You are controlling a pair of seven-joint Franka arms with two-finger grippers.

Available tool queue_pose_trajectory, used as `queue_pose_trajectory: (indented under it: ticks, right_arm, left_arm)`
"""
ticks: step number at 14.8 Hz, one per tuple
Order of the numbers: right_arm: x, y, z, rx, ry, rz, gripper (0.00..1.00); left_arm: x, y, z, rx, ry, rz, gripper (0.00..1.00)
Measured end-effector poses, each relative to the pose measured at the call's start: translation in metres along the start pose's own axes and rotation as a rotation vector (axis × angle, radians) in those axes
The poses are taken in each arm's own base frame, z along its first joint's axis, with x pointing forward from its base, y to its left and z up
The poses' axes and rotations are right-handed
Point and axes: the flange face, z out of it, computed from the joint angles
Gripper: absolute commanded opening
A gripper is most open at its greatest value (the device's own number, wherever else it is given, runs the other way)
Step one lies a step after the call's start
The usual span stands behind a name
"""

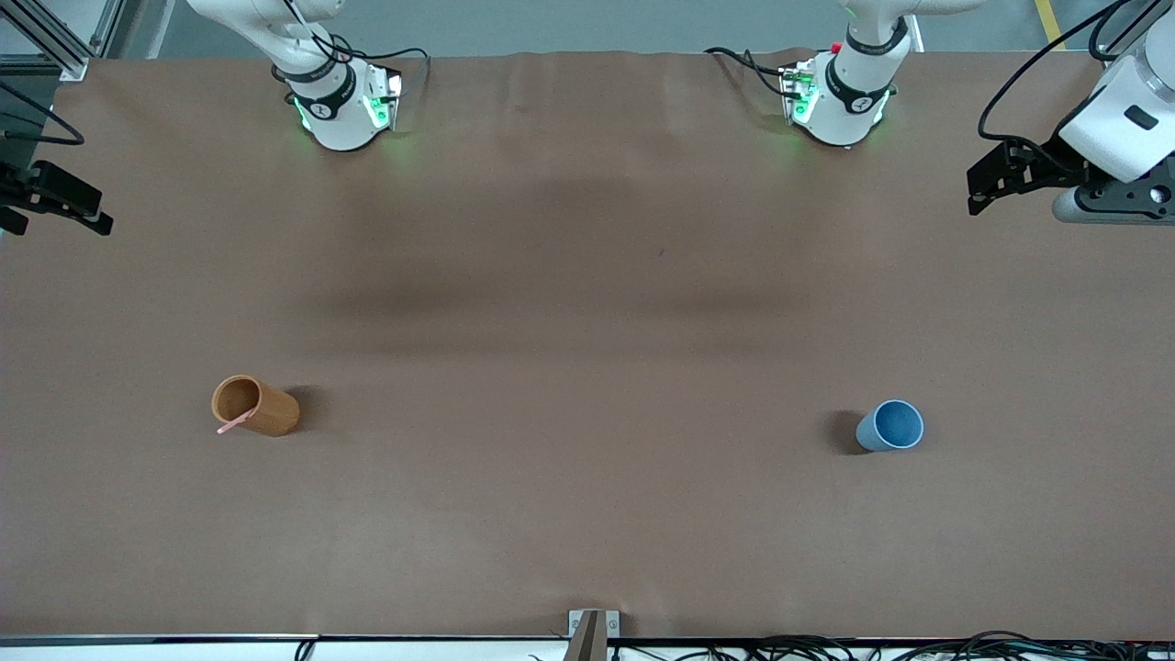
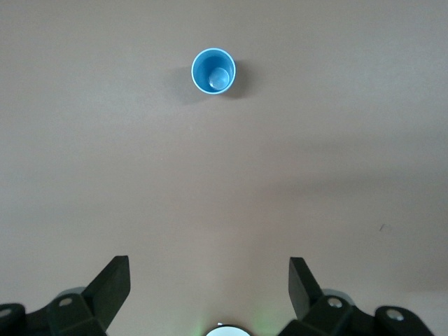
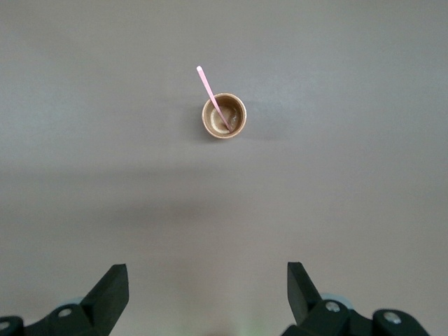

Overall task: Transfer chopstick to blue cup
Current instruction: 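Move the right gripper to the orange cup while the left gripper reaches the blue cup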

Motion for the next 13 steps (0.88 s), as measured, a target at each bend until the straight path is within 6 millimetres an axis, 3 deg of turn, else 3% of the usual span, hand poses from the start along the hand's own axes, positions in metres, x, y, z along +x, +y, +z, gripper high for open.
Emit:
queue_pose_trajectory:
  ticks: [6, 8, 11, 13]
  right_arm:
    - [0.002, 0.000, -0.001, -0.001, 0.015, 0.000, 1.00]
    - [0.004, 0.000, -0.001, -0.002, 0.028, 0.000, 1.00]
    - [0.016, 0.001, 0.011, -0.004, 0.043, 0.000, 1.00]
    - [0.035, 0.000, 0.033, -0.006, 0.044, -0.002, 1.00]
  left_arm:
    - [0.000, -0.002, -0.003, -0.001, 0.006, -0.004, 1.00]
    - [0.003, -0.012, 0.001, -0.002, 0.000, -0.021, 1.00]
    - [0.023, -0.028, 0.027, -0.007, -0.018, -0.048, 1.00]
    - [0.047, -0.032, 0.061, -0.013, -0.012, -0.054, 1.00]
